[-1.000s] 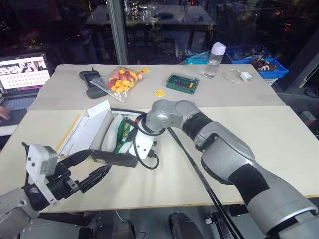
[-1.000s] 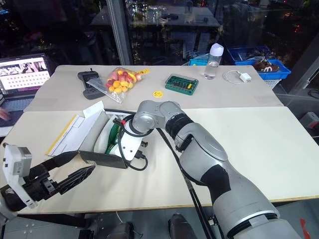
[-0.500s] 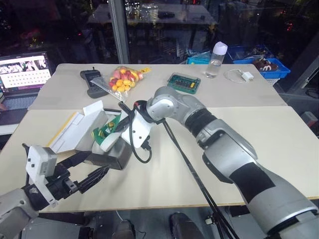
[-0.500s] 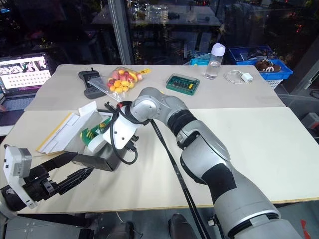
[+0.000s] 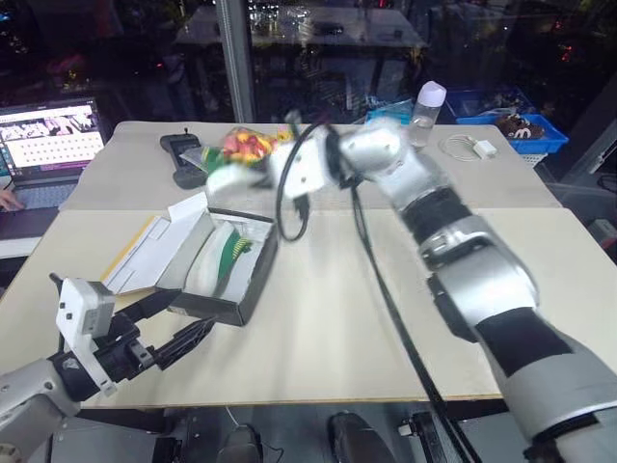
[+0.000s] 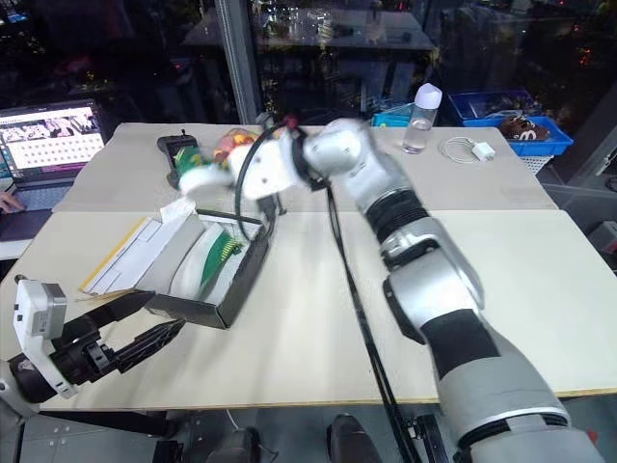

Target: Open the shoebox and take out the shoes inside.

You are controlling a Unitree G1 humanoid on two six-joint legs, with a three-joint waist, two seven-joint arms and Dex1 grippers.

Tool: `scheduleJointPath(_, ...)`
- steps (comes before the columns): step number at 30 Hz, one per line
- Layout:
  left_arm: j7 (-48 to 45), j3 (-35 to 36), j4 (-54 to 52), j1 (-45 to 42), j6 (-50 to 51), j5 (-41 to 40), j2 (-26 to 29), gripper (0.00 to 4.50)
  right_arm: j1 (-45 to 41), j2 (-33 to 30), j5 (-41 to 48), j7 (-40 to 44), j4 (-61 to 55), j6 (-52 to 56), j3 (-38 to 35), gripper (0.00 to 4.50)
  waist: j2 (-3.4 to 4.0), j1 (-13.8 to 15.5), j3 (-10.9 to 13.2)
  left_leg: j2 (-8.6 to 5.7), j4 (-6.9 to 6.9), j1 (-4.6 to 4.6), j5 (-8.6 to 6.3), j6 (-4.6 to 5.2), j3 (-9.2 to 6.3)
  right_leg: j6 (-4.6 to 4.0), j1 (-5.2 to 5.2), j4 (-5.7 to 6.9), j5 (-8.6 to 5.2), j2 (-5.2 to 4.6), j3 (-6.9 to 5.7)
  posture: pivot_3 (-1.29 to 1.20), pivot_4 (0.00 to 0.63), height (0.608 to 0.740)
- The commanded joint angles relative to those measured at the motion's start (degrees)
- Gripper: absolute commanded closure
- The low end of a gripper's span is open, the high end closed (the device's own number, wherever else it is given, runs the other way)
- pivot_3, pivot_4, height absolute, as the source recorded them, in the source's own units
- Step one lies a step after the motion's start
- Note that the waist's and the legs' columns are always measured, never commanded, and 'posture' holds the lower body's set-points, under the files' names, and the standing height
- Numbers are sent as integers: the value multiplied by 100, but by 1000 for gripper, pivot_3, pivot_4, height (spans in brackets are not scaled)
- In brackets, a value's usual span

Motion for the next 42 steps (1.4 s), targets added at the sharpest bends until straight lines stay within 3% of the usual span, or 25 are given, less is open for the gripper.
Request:
scheduleJointPath(1, 47, -31, -77, -83, -120, -2, -30, 0, 576, -668, -239, -888, -668, 1112, -403, 4233, -3, 27, -2, 0, -1, 0, 0, 0, -1, -2, 1, 0, -1, 0, -2, 0, 150, 712)
scheduleJointPath(7, 117, -153, -45, -253, -87, -19, 4, 0, 1645, -1417, -936, -1852, -1023, 2678, -397, 4233, 0, 106, 0, -7, 2, 1, 0, 0, 2, -1, -2, -1, -3, -2, 8, 0, 150, 712)
scheduleJointPath(15, 125, -355, 103, -529, -51, 44, 44, 0, 2648, -1946, -2470, -3504, -1126, 3412, 308, 4233, 11, 36, 7, -8, -1, 1, 0, 1, 12, 0, -10, 1, -3, -1, 23, 0, 150, 712)
scheduleJointPath(23, 79, -490, 175, -604, -130, 159, -20, 0, 3597, -1491, -2464, -3264, -1572, 3590, 575, 4233, 7, -50, 5, -9, 11, 8, 1, 1, 13, 27, 4, 1, -11, -1, 27, 0, 150, 712)
scheduleJointPath(26, 69, -480, 180, -608, -138, 177, -41, 0, 3736, -1405, -2375, -3043, -1764, 3728, 546, 4233, -7, -74, -1, -7, 13, 53, 0, 0, 11, 30, 50, -1, -12, 1, 25, 0, 150, 712)
scheduleJointPath(27, 73, -477, 175, -611, -135, 181, -46, 0, 3811, -1332, -2208, -2852, -1863, 3819, 464, 3461, -8, -76, -2, -7, 13, 72, 0, 0, 12, 29, 67, -2, -13, 0, 26, 0, 150, 712)
scheduleJointPath(29, 86, -469, 162, -618, -129, 180, -54, 0, 3928, -1258, -2000, -2494, -2046, 3925, 386, 3037, -22, -76, -11, -7, 13, 81, 0, 0, 12, 0, 76, -3, -31, 0, 26, 0, 150, 712)
scheduleJointPath(35, 167, -448, 109, -662, -88, 141, -53, 0, 4155, -1225, -1349, -1288, -2901, 4365, 142, 1005, -46, -111, -25, -5, 17, 105, 0, 0, 12, -4, 95, -1, -33, 2, 29, 0, 150, 712)
scheduleJointPath(42, 211, -434, 111, -675, -84, 128, -42, 0, 3811, -1458, -134, 297, -4389, 5018, -410, 1005, -40, -92, -20, -5, 9, 89, 0, 0, 12, -3, 78, -2, -33, 2, 29, 0, 150, 712)
